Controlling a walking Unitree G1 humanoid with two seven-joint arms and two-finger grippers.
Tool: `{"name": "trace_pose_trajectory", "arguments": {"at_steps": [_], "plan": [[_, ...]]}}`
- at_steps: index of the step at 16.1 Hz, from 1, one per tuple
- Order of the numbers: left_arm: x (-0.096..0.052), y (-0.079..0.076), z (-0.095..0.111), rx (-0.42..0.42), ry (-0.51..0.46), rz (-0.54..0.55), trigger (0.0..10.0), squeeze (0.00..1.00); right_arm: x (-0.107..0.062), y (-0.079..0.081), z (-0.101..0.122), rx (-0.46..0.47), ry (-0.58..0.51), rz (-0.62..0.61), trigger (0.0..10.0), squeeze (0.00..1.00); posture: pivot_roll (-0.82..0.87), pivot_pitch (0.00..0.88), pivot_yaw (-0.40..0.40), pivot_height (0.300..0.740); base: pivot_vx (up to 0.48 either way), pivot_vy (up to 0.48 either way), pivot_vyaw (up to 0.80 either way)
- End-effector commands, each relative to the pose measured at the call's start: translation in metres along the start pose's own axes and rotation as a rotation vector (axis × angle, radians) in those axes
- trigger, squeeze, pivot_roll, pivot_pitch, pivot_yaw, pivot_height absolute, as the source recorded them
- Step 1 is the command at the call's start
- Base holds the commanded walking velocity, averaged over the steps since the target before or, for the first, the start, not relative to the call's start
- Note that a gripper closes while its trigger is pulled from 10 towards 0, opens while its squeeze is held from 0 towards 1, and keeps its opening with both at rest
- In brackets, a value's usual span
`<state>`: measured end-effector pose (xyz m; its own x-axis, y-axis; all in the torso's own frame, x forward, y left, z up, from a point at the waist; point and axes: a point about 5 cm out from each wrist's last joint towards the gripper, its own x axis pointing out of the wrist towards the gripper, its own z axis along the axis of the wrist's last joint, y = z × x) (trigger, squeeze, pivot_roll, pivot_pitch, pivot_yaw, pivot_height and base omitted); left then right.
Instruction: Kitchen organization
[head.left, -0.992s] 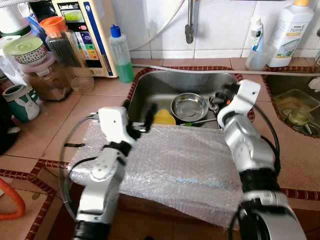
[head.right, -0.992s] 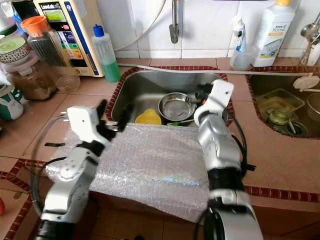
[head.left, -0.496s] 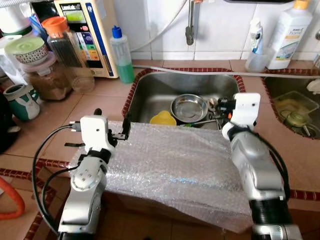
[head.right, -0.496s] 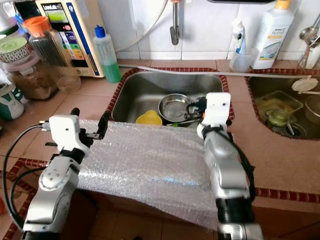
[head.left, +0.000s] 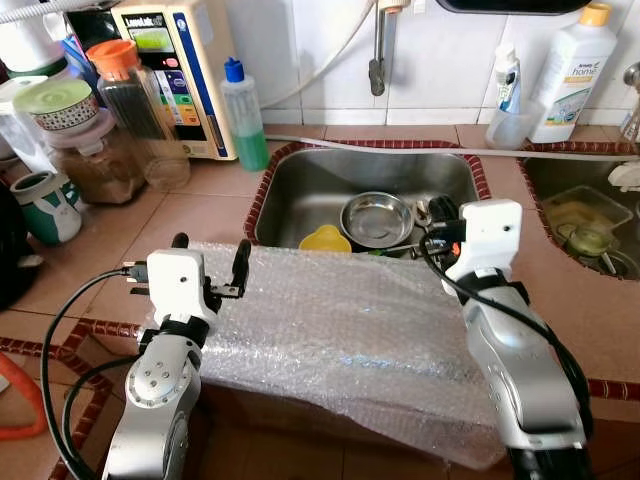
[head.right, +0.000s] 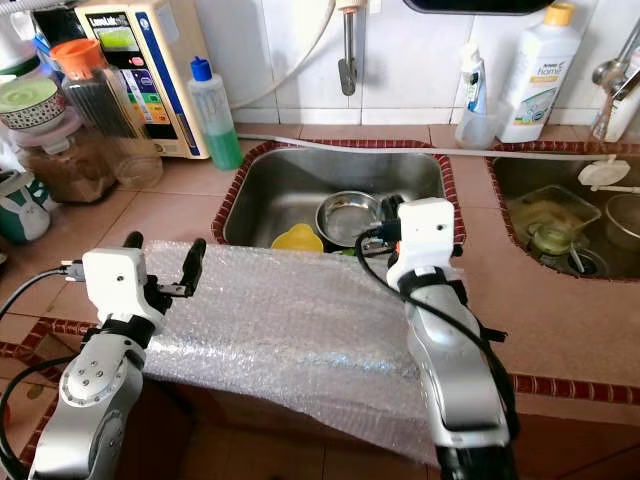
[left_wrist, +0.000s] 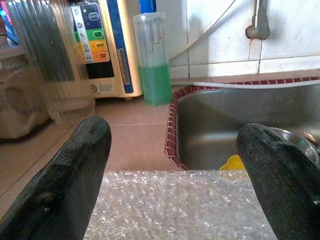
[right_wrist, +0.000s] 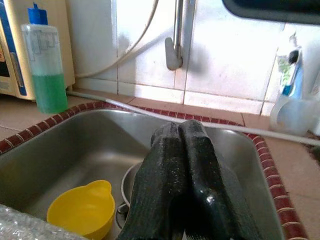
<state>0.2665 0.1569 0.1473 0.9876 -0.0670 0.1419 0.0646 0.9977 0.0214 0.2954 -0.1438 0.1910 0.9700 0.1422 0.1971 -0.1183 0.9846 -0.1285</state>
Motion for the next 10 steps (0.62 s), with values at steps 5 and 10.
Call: {"name": "trace_pose_trajectory", "arguments": {"at_steps": [5, 10], "plan": [[-0.0005, -0.0010, -0.0005, -0.035, 0.051, 0.018, 10.0, 0.00, 0.0002, 0.0054, 0.0049, -0.008, -0.001, 0.024, 10.0, 0.00, -0.22, 0.064, 0.129, 0.740, 0.000, 0.000, 0.11], [-0.0023, -0.0025, -0.0013, -0.029, 0.068, 0.004, 10.0, 0.00, 0.0042, 0.0051, 0.0052, 0.012, 0.006, 0.022, 10.0, 0.00, -0.22, 0.063, 0.129, 0.740, 0.000, 0.000, 0.41]]}}
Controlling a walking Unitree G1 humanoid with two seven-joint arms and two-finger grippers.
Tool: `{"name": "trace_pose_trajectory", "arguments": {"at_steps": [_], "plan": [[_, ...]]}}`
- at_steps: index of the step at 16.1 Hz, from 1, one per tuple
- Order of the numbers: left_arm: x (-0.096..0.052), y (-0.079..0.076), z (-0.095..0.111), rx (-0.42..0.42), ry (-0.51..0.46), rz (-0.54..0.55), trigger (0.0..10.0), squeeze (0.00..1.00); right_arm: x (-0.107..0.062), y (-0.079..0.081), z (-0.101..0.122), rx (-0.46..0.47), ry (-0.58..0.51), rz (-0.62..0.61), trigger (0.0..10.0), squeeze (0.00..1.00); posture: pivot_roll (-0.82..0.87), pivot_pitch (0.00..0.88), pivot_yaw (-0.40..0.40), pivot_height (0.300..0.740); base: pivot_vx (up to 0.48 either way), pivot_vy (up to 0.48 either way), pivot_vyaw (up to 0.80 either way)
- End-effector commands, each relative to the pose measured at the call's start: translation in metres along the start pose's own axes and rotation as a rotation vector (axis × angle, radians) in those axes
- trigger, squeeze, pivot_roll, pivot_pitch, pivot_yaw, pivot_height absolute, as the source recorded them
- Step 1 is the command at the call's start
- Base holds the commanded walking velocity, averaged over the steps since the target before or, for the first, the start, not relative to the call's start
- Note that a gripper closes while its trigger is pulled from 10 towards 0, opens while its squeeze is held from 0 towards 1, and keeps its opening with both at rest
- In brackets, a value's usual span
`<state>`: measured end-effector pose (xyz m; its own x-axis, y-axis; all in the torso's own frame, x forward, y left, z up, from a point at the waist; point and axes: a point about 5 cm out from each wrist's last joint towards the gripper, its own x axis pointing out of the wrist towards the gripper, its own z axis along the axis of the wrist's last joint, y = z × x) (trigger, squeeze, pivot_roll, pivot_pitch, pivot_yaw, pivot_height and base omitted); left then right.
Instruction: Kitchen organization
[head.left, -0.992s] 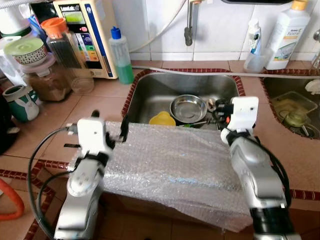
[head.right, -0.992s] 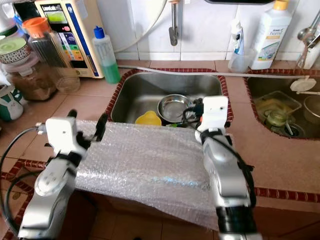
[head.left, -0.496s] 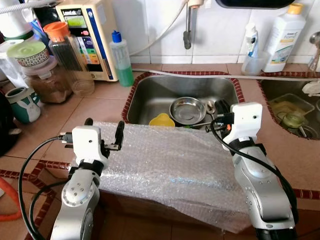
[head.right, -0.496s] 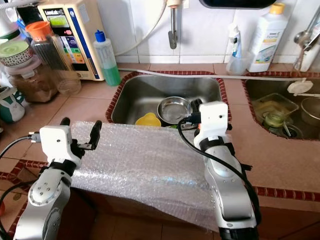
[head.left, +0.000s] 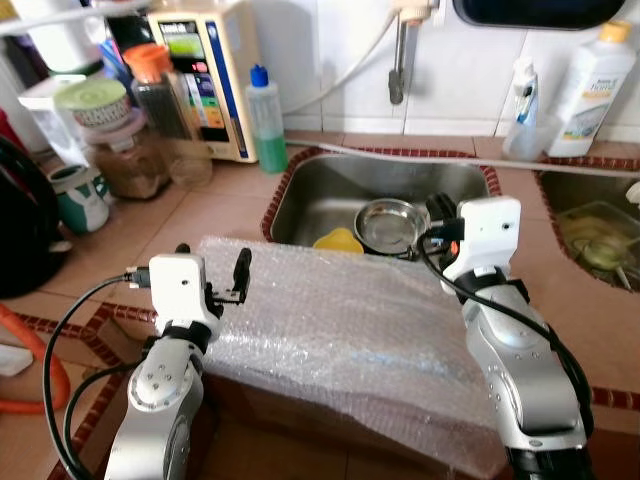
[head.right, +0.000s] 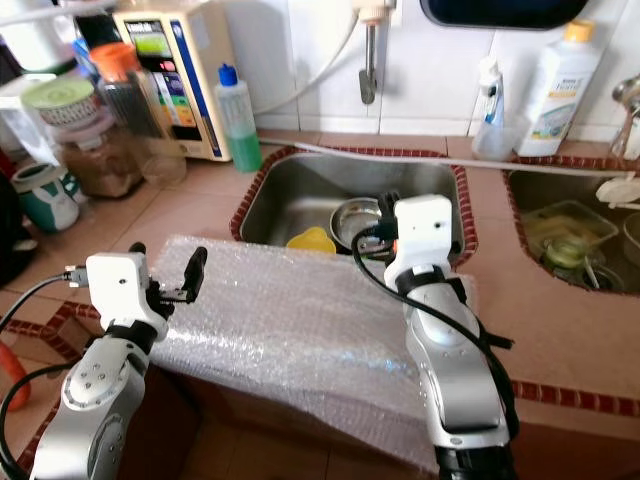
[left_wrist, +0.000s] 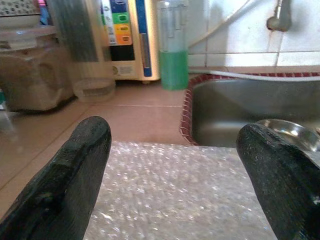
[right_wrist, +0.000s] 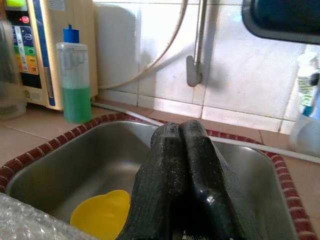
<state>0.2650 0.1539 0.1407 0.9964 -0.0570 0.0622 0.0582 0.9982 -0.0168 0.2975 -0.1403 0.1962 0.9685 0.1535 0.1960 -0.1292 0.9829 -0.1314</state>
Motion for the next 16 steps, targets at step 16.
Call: {"name": "trace_pose_trajectory", "arguments": {"at_steps": [16], "plan": [[-0.0009, -0.0010, 0.0038, -0.021, 0.012, -0.044, 10.0, 0.00, 0.0033, 0.0077, -0.0039, 0.051, 0.031, 0.014, 10.0, 0.00, -0.21, 0.066, 0.139, 0.740, 0.000, 0.000, 0.00]]}}
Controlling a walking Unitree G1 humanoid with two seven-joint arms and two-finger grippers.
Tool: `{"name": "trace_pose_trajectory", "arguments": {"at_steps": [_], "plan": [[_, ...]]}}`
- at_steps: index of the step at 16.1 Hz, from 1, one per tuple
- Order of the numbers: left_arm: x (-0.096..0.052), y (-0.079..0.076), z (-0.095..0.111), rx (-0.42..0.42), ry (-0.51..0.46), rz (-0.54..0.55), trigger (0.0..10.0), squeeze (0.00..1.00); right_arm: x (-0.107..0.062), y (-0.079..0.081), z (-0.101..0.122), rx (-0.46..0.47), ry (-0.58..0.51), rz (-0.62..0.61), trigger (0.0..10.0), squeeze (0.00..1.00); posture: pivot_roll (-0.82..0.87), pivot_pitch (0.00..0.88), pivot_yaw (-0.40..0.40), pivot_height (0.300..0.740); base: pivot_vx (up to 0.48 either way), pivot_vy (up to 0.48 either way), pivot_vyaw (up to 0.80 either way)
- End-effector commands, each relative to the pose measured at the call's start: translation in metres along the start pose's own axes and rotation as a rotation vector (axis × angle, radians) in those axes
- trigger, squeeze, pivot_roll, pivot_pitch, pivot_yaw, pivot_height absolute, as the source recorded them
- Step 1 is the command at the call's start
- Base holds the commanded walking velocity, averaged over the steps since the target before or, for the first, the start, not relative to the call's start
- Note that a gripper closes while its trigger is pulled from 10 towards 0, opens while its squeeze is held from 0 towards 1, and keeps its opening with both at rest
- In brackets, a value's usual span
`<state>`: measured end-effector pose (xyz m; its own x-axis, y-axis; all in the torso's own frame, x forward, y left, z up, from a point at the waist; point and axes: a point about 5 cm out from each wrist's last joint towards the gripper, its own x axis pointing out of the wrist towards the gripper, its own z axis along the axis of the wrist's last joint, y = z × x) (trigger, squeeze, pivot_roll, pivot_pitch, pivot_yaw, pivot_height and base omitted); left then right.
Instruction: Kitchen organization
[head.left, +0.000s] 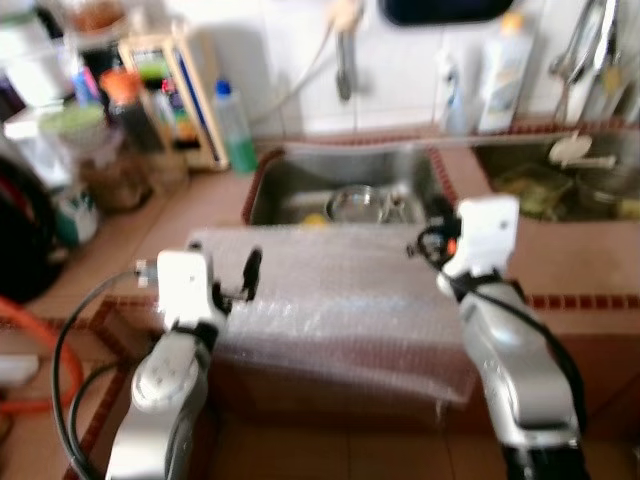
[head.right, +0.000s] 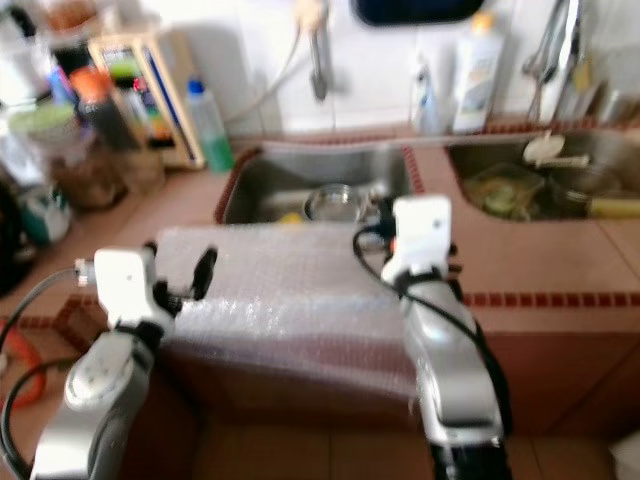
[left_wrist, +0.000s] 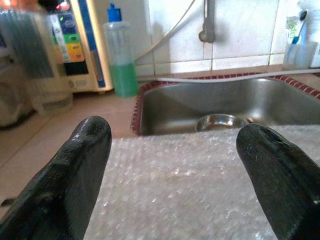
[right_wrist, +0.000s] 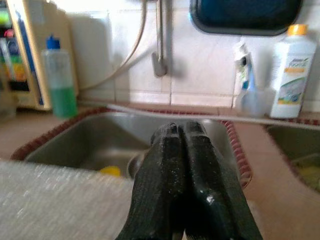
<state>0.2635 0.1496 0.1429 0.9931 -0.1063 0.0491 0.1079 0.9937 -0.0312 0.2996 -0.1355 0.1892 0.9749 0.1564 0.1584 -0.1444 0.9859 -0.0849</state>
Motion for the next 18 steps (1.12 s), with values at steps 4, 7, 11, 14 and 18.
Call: {"name": "trace_pose_trajectory", "arguments": {"at_steps": [4, 7, 11, 14, 18], "plan": [[0.0001, 0.0047, 0.0005, 0.024, 0.005, 0.007, 10.0, 0.00, 0.0036, 0.0036, 0.0012, 0.002, 0.000, 0.014, 10.0, 0.00, -0.20, 0.063, 0.144, 0.740, 0.000, 0.000, 0.00], [0.0005, 0.0022, 0.0001, 0.016, 0.005, -0.002, 10.0, 0.00, 0.0049, 0.0049, 0.0008, -0.018, -0.002, 0.026, 10.0, 0.00, -0.20, 0.060, 0.143, 0.740, 0.000, 0.000, 0.70], [0.0001, 0.0004, -0.0022, 0.015, 0.015, -0.008, 10.0, 0.00, 0.0064, 0.0049, 0.0006, -0.008, -0.001, 0.025, 10.0, 0.00, -0.20, 0.056, 0.139, 0.740, 0.000, 0.000, 0.53], [0.0002, -0.0007, -0.0016, 0.021, 0.013, -0.019, 10.0, 0.00, 0.0068, 0.0041, 0.0005, -0.008, -0.003, 0.023, 10.0, 0.00, -0.20, 0.051, 0.141, 0.740, 0.000, 0.000, 0.00], [0.0008, -0.0017, -0.0007, 0.021, 0.011, -0.025, 10.0, 0.00, 0.0068, 0.0041, 0.0004, -0.005, -0.003, 0.022, 10.0, 0.00, -0.20, 0.050, 0.142, 0.740, -0.122, 0.000, 0.00]]}}
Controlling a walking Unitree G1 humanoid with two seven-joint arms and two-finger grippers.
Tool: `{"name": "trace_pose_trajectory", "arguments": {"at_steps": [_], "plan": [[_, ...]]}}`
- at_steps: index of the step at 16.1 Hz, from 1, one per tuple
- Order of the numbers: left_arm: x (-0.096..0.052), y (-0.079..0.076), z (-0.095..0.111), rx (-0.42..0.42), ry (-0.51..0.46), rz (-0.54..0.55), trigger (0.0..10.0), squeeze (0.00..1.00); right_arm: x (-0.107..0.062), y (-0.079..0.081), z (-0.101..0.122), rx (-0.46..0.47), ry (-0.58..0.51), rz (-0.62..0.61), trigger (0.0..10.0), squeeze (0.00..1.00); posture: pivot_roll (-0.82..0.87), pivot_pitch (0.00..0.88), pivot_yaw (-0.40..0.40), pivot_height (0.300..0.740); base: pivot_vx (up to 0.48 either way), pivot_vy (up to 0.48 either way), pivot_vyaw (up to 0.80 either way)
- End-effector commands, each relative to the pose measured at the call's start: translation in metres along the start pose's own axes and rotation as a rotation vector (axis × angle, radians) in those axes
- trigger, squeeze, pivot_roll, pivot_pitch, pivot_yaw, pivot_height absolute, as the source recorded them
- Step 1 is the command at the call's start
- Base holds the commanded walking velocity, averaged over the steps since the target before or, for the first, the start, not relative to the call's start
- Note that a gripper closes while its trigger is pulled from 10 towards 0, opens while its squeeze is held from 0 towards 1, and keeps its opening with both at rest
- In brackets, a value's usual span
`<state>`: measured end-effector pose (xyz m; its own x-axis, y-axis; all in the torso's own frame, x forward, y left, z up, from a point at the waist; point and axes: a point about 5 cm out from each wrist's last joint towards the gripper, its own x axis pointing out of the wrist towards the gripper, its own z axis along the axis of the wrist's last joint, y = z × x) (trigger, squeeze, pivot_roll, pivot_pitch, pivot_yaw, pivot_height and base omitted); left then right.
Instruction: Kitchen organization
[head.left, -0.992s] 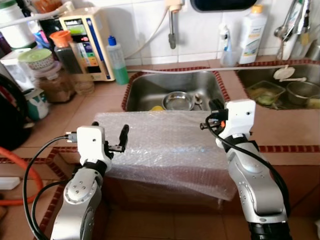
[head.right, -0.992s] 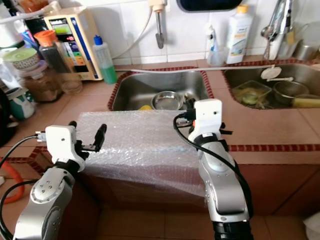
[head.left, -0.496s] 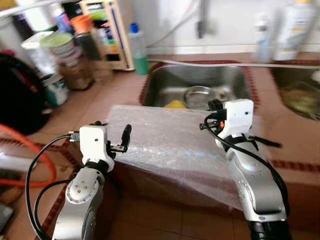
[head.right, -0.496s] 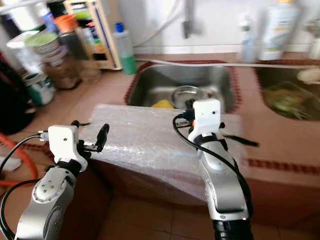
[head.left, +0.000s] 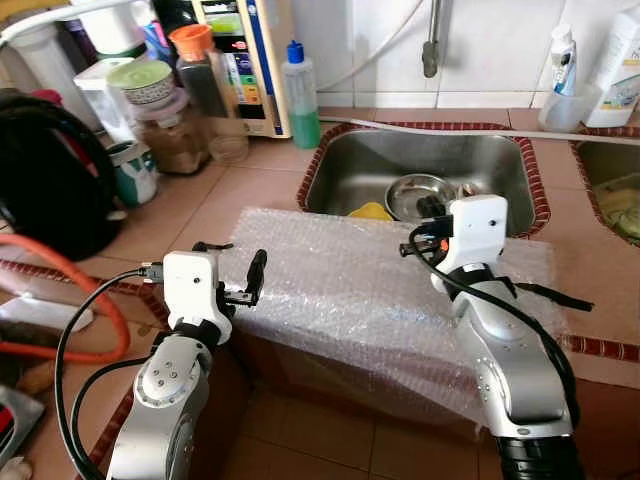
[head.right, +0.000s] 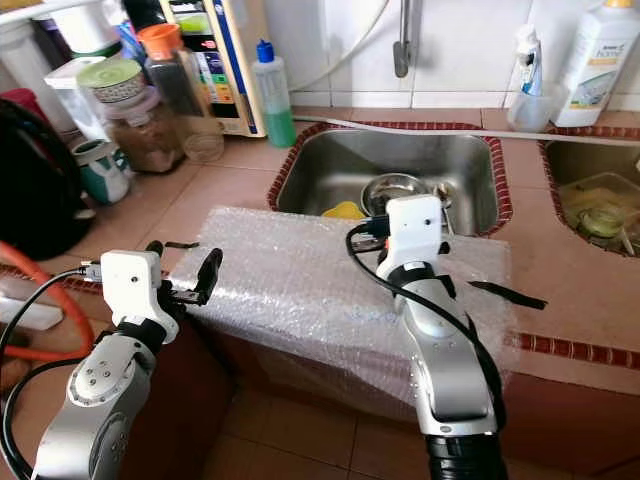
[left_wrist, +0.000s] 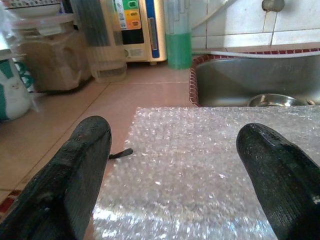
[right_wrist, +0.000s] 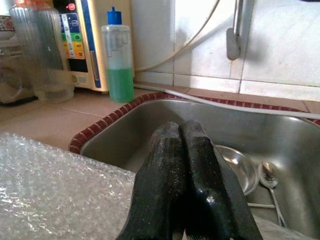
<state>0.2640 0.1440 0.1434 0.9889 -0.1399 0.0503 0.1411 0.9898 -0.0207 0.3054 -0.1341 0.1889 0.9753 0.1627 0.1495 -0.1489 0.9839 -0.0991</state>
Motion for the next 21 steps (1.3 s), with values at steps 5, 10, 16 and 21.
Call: {"name": "trace_pose_trajectory", "arguments": {"at_steps": [5, 10, 16, 21], "plan": [[-0.0002, 0.0025, -0.0022, 0.007, 0.018, 0.008, 10.0, 0.00, 0.0016, 0.0019, 0.0019, 0.007, -0.010, 0.013, 10.0, 0.00, -0.20, 0.052, 0.138, 0.740, -0.299, 0.000, 0.00], [0.0006, 0.0011, -0.0034, 0.002, 0.020, 0.010, 10.0, 0.00, 0.0027, 0.0016, 0.0020, 0.008, -0.010, 0.014, 10.0, 0.00, -0.20, 0.049, 0.133, 0.740, -0.292, 0.000, 0.00], [0.0005, 0.0022, -0.0037, 0.005, 0.018, 0.018, 10.0, 0.00, 0.0067, 0.0026, 0.0033, 0.010, -0.016, 0.020, 10.0, 0.00, -0.20, 0.044, 0.129, 0.740, -0.272, 0.000, 0.00], [-0.0009, 0.0017, -0.0106, 0.009, 0.035, 0.020, 10.0, 0.00, 0.0074, 0.0040, -0.0001, 0.015, -0.006, 0.029, 10.0, 0.00, -0.19, 0.041, 0.122, 0.740, -0.121, 0.000, 0.00]]}}
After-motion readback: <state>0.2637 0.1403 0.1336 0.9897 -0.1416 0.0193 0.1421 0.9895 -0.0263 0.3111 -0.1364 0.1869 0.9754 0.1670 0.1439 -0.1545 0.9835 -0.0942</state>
